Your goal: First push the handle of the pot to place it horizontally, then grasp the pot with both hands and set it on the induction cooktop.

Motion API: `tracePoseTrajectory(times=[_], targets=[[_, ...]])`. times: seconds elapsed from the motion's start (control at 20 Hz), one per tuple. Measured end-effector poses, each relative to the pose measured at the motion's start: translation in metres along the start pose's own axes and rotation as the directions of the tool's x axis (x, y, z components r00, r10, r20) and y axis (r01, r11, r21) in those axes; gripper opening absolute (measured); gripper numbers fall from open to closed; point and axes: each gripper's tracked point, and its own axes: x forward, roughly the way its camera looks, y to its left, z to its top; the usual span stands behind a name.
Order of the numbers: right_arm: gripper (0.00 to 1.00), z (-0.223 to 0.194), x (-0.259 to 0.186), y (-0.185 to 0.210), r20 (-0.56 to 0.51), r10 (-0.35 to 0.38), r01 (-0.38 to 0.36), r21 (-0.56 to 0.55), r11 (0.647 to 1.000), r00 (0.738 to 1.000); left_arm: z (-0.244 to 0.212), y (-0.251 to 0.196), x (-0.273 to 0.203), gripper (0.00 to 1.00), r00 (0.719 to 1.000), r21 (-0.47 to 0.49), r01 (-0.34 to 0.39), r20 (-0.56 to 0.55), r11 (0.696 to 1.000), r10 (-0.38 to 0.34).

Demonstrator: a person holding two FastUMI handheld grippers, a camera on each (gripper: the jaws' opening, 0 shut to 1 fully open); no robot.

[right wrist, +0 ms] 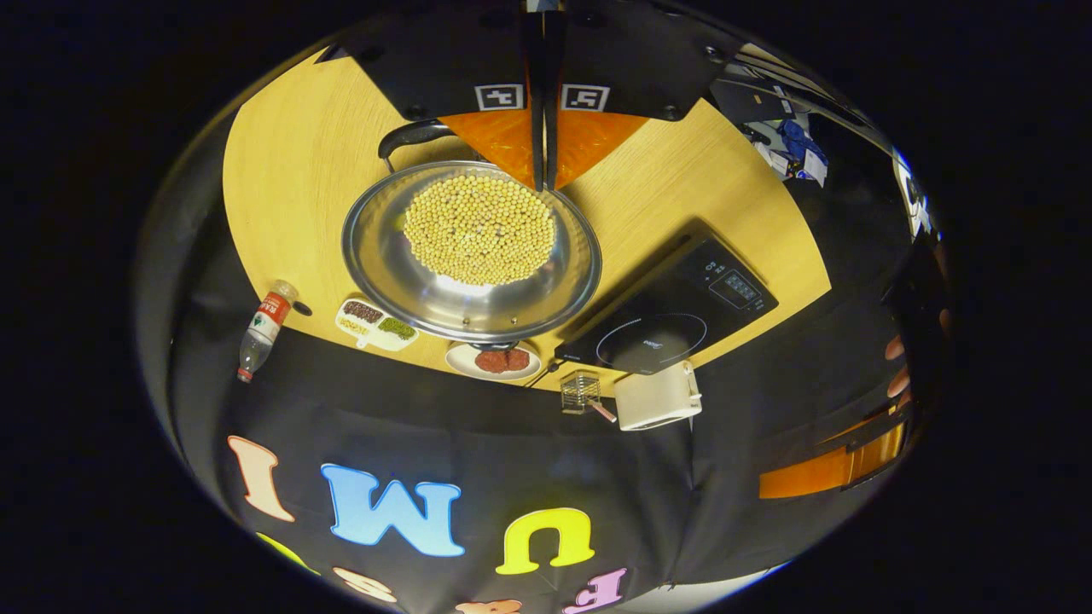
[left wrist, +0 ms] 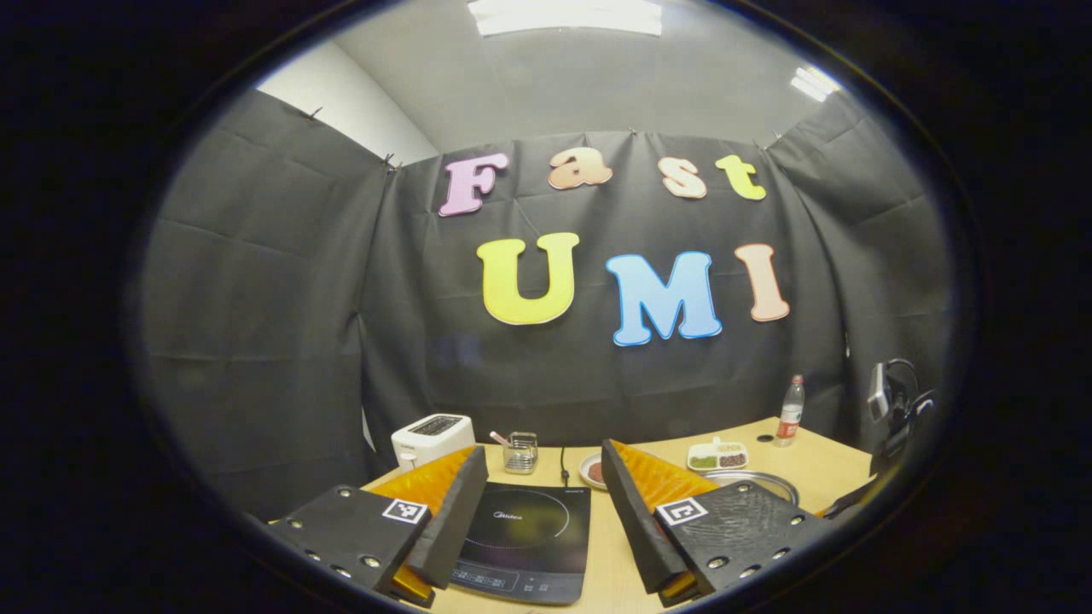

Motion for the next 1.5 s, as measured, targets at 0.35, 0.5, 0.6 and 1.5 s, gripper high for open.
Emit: tracePoseTrajectory(times=[0.35,0.5,0.6,1.5], targets=[[0.02,-0.027,0.016,-0.006,-0.092,0.038,-0.038,0.012,0.999,0.995,-0.006,-0.012,0.008,0.79,1.0,0.001,-0.024,-0.02,1.0,0.024],[0.02,-0.032,0.022,-0.015,-0.109,0.028,-0.027,0.01,1.0,0.994,-0.006,-0.016,0.011,0.79,0.999,0.01,-0.032,-0.021,0.999,0.033],[0.02,-0.035,0.024,-0.021,-0.12,0.02,-0.018,0.02,1.0,0.993,-0.007,-0.018,0.014,0.82,0.999,0.011,-0.034,-0.024,0.999,0.035],[0.02,-0.035,0.023,-0.071,-0.141,-0.069,0.08,0.073,0.994,0.988,-0.011,-0.045,0.034,0.82,1.0,0.003,0.007,-0.023,1.0,-0.006]])
